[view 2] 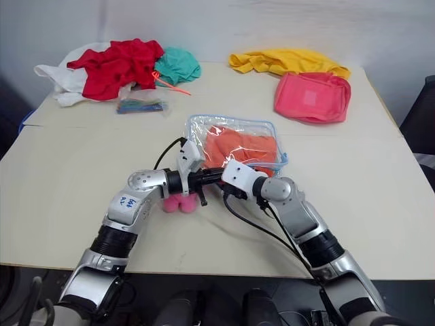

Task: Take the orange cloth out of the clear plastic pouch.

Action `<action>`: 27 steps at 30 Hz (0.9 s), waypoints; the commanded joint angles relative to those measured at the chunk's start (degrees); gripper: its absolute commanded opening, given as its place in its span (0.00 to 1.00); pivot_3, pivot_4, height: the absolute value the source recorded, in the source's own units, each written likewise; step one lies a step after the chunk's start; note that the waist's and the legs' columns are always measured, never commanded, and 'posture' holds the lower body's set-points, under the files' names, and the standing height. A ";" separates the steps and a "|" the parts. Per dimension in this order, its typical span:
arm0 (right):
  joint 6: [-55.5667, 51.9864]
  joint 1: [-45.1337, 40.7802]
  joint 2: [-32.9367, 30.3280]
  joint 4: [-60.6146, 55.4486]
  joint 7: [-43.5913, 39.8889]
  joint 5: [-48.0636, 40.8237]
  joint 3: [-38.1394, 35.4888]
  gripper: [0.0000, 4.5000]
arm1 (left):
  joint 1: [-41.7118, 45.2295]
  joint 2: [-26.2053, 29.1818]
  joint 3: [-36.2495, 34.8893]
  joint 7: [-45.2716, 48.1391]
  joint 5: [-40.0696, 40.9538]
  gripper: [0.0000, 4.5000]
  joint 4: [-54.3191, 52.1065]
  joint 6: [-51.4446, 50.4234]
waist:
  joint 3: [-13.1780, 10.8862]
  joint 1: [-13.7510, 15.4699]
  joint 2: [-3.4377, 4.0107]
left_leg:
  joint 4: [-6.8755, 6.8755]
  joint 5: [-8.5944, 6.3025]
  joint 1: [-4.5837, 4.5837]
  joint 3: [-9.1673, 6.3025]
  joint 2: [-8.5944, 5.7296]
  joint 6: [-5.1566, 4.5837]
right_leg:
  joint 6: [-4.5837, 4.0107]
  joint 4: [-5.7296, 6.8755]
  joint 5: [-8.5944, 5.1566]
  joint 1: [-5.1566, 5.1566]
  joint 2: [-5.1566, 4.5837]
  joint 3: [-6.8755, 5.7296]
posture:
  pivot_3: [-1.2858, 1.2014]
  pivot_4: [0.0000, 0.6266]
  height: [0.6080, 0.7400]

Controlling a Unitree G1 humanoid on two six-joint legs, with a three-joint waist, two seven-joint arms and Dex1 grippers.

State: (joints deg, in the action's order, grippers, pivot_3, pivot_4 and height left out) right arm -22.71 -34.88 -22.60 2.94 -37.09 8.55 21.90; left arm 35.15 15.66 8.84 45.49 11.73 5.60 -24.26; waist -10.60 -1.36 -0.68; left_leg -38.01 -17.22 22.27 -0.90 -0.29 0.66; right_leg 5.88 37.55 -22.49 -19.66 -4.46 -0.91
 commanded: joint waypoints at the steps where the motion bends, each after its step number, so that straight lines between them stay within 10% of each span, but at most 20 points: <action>1: -4.74 0.25 0.08 2.40 -0.91 -0.53 -1.36 0.46 | 0.37 -0.56 0.30 0.37 0.65 0.00 -0.42 1.13 | 0.00 -0.06 0.00 | 0.00 0.00 0.00 -0.01 0.00 0.00 | 0.00 0.00 0.00 0.00 0.00 -0.01 | 0.52 0.24 1.00; 8: -7.49 1.77 1.58 -3.71 -1.63 -7.57 -7.75 0.00 | 0.56 -0.89 0.16 -0.18 0.43 0.00 0.29 1.41 | 0.00 0.40 0.00 | -0.03 -0.01 0.06 -0.03 -0.04 -0.02 | 0.00 -0.02 0.00 -0.01 -0.04 -0.01 | 0.52 0.24 1.00; 27: -3.51 8.90 -13.75 -15.87 -22.27 -24.11 -14.51 0.00 | -1.53 0.10 -1.12 -2.05 1.83 0.00 -2.34 -1.63 | -0.01 1.23 -0.01 | 0.04 -0.02 0.21 0.00 -0.01 -0.05 | 0.00 -0.15 0.00 -0.12 -0.01 -0.03 | 0.52 0.24 1.00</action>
State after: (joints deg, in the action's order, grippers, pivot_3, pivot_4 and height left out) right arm -26.56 -25.86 -35.57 -10.19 -58.35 -13.30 9.77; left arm 34.12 15.09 8.57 44.51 13.43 4.81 -25.59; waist -10.61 -0.13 -0.69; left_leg -37.97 -17.25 22.48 -0.90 -0.30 0.61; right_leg 5.88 37.40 -22.49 -19.77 -4.48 -0.94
